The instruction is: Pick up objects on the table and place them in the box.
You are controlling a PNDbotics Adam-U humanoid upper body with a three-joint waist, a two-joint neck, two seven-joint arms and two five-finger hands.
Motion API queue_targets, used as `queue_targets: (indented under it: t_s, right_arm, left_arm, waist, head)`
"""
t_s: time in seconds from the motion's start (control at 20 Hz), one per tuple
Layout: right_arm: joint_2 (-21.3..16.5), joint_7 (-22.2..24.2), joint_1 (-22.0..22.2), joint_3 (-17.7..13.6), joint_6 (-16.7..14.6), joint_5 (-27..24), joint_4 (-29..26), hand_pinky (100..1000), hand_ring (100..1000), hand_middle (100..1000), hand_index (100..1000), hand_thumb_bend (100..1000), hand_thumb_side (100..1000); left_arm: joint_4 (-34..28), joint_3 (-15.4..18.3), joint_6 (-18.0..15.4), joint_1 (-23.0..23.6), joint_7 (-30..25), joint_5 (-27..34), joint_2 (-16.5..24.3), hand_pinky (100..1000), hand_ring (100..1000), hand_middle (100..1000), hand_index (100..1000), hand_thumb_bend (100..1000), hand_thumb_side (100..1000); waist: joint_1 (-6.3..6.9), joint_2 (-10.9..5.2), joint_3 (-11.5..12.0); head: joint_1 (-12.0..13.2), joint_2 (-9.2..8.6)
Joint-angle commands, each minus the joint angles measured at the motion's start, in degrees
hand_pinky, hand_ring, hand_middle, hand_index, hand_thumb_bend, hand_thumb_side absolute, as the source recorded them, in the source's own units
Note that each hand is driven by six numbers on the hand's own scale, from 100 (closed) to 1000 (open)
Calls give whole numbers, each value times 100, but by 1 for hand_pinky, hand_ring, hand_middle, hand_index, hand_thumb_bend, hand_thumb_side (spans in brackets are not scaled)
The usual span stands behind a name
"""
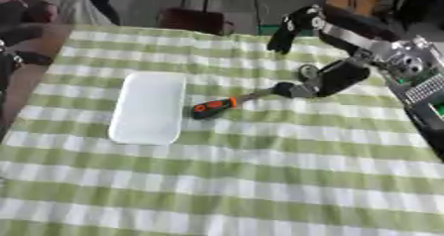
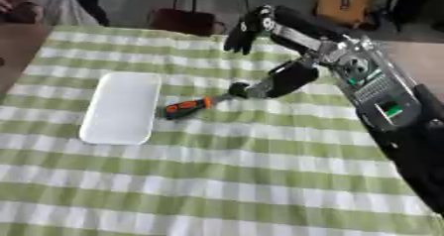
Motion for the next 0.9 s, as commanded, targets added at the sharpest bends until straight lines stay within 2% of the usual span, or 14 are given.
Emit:
queue_targets:
  t_s: [0.05,0.2,0.4,0.6,0.65,0.7,0.9]
  right_arm:
    - [7,293,-388,104,-37,172,645,720,609,597,730,535,273]
    - [190,554,-708,183,-86,346,1333,725,615,600,734,536,271]
    - [352,620,-917,185,-169,470,1863,721,612,596,732,535,271]
    - [526,503,-1021,161,-144,515,2171,713,605,594,729,539,284]
    - [573,461,-1044,164,-120,540,2227,712,604,594,728,539,310]
    - [619,418,-1068,167,-97,566,2272,711,604,592,728,541,284]
    - [729,334,-1125,203,-64,657,2376,711,604,588,725,537,283]
  left_arm:
    - [-119,-35,-7,-82,-60,46,2,624,792,864,842,612,766]
    - [-115,-52,-5,-80,-85,60,-12,624,792,864,842,612,766]
    - [-117,-60,-5,-83,-102,70,-21,624,792,863,842,611,767]
    - [-117,-59,-5,-76,-101,77,-35,625,792,863,842,611,767]
    - [-117,-62,-6,-77,-103,82,-39,625,792,863,842,611,767]
    - [-116,-66,-6,-80,-108,86,-43,625,792,863,842,610,768]
    - [-115,-67,-7,-81,-116,81,-50,625,792,863,842,611,767]
  waist:
    - [-2,-59,112]
    - [-2,-45,206]
    - [7,-36,274]
    - [13,-29,289]
    - [13,-28,286]
    - [15,-29,288]
    - [22,-36,296]
  head:
    - [-89,-34]
    - [-139,-19]
    - [-175,-13]
    - [-178,-3]
    - [-179,0]
    - [-183,3]
    - [-201,6]
